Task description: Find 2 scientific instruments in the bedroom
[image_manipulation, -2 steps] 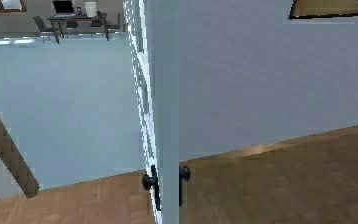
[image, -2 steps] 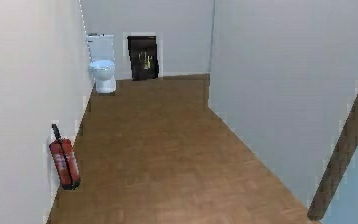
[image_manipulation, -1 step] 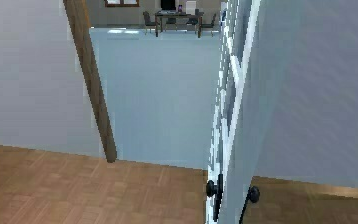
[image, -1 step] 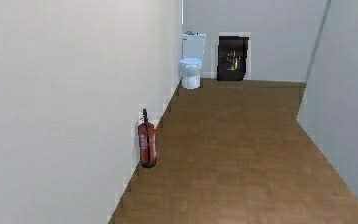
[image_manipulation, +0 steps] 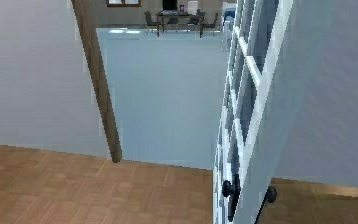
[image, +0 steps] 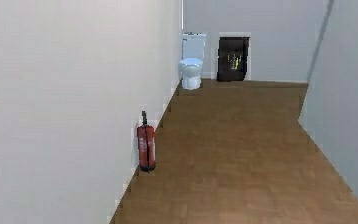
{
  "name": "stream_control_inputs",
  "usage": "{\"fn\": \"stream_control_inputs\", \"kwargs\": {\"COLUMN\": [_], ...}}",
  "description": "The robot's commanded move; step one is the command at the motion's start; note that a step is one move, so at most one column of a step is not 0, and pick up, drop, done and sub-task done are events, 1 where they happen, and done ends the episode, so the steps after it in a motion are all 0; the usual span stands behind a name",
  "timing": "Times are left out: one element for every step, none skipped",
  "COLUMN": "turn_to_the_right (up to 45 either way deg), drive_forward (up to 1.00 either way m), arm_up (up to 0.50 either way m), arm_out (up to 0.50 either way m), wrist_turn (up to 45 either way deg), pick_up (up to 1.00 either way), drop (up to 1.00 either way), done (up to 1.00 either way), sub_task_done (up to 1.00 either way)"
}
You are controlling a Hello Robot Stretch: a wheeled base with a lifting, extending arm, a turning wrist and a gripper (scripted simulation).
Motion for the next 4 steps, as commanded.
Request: {"fn": "stream_control_inputs", "kwargs": {"turn_to_the_right": [6.0, 0.0, 45.0, 45.0], "drive_forward": [0.0, 0.3, 0.0, 0.0], "arm_up": [0.0, 0.0, 0.0, 0.0], "arm_out": [0.0, 0.0, 0.0, 0.0], "wrist_turn": [0.0, 0.0, 0.0, 0.0], "pick_up": [0.0, 0.0, 0.0, 0.0], "drop": [0.0, 0.0, 0.0, 0.0], "done": [0.0, 0.0, 0.0, 0.0], "sub_task_done": [0.0, 0.0, 0.0, 0.0]}}
